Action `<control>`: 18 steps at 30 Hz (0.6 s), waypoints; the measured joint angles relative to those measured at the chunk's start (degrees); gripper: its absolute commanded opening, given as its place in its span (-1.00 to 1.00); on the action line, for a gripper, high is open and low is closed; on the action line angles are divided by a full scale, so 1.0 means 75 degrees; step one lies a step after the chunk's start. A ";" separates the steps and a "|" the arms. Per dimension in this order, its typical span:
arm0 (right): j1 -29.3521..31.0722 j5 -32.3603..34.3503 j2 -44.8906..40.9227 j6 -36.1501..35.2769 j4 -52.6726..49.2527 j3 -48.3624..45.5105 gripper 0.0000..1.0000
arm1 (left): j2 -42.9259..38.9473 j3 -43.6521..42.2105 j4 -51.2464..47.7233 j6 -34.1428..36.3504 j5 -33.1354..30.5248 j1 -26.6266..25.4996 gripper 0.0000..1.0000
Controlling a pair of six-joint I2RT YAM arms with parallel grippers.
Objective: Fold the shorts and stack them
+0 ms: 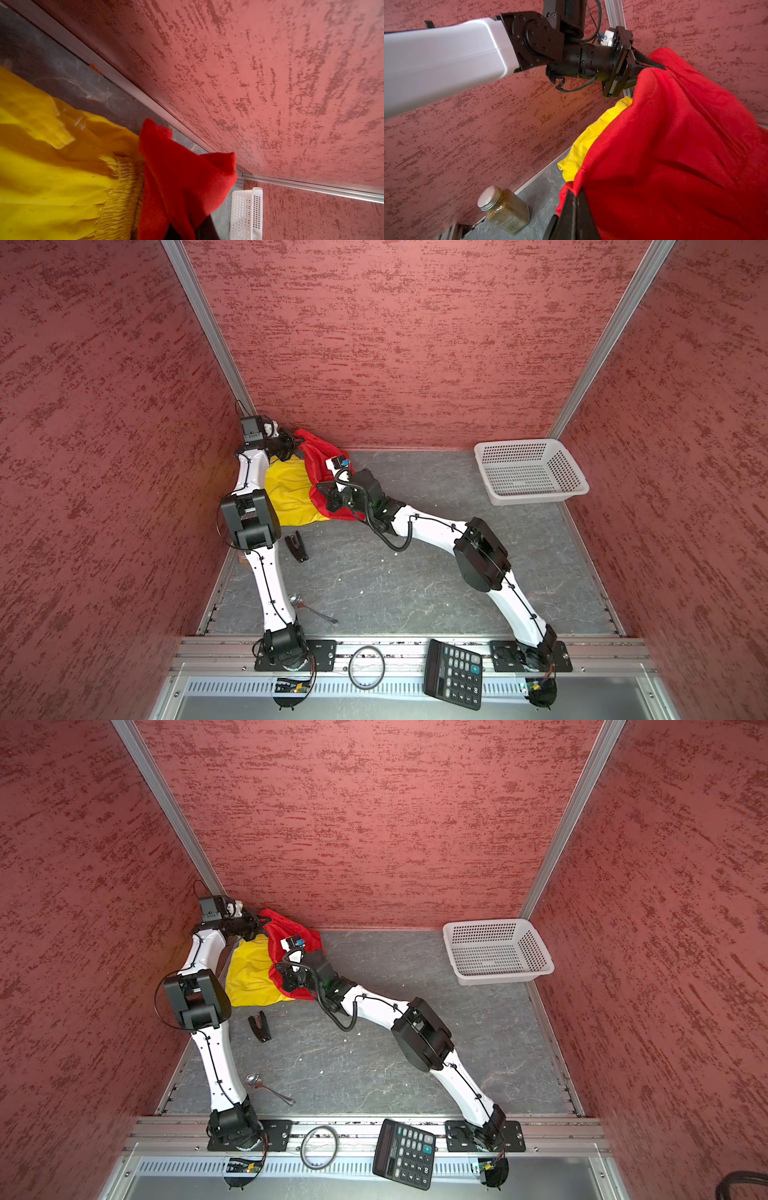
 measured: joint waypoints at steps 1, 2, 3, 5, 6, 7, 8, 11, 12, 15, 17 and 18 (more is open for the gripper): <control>0.0000 -0.0017 0.0012 0.0003 -0.0009 0.0087 -1.00 | 0.0000 0.0038 0.0023 -0.0026 0.0055 0.0015 -0.93; 0.0003 -0.0038 0.0026 0.0003 -0.0009 0.0187 -1.00 | 0.0000 0.0067 0.0093 -0.0082 0.0140 0.0038 -0.93; 0.0003 -0.0050 0.0058 0.0003 -0.0009 0.0268 -1.00 | 0.0000 0.0073 0.0163 -0.0140 0.0213 0.0073 -0.93; 0.0017 -0.0085 0.0178 -0.0003 -0.0029 0.0493 -1.00 | 0.0000 0.0076 0.0230 -0.0221 0.0315 0.0157 -0.92; 0.0032 -0.0119 0.0277 -0.0006 -0.0052 0.0638 -1.00 | 0.0000 0.0070 0.0230 -0.0224 0.0361 0.0219 -0.90; 0.0050 -0.0140 0.0367 -0.0009 -0.0087 0.0755 -1.00 | 0.0000 0.0064 0.0236 -0.0227 0.0379 0.0277 -0.88; 0.0076 -0.0184 0.0507 -0.0009 -0.0143 0.0918 -1.00 | 0.0000 0.0009 0.0294 -0.0236 0.0405 0.0356 -0.81; 0.0175 -0.0268 0.0906 0.0000 -0.0233 0.1259 -1.00 | 0.0000 -0.0393 0.0641 -0.0329 0.0536 0.0635 -0.42; 0.0204 -0.0315 0.1037 0.0026 -0.0291 0.1311 -0.99 | 0.0000 -0.0635 0.0816 -0.0402 0.0542 0.0752 -0.32; 0.0283 -0.0495 0.1405 0.0154 -0.0364 0.1355 -0.62 | 0.0000 -0.1413 0.1204 -0.0574 0.0525 0.1105 0.26; 0.0291 -0.0627 0.1609 0.0254 -0.0428 0.1355 -0.32 | 0.0000 -0.1827 0.1358 -0.0708 0.0507 0.1338 0.44; 0.0291 -0.0711 0.1705 0.0300 -0.0460 0.1358 -0.21 | 0.0000 -0.1967 0.1431 -0.0752 0.0504 0.1434 0.50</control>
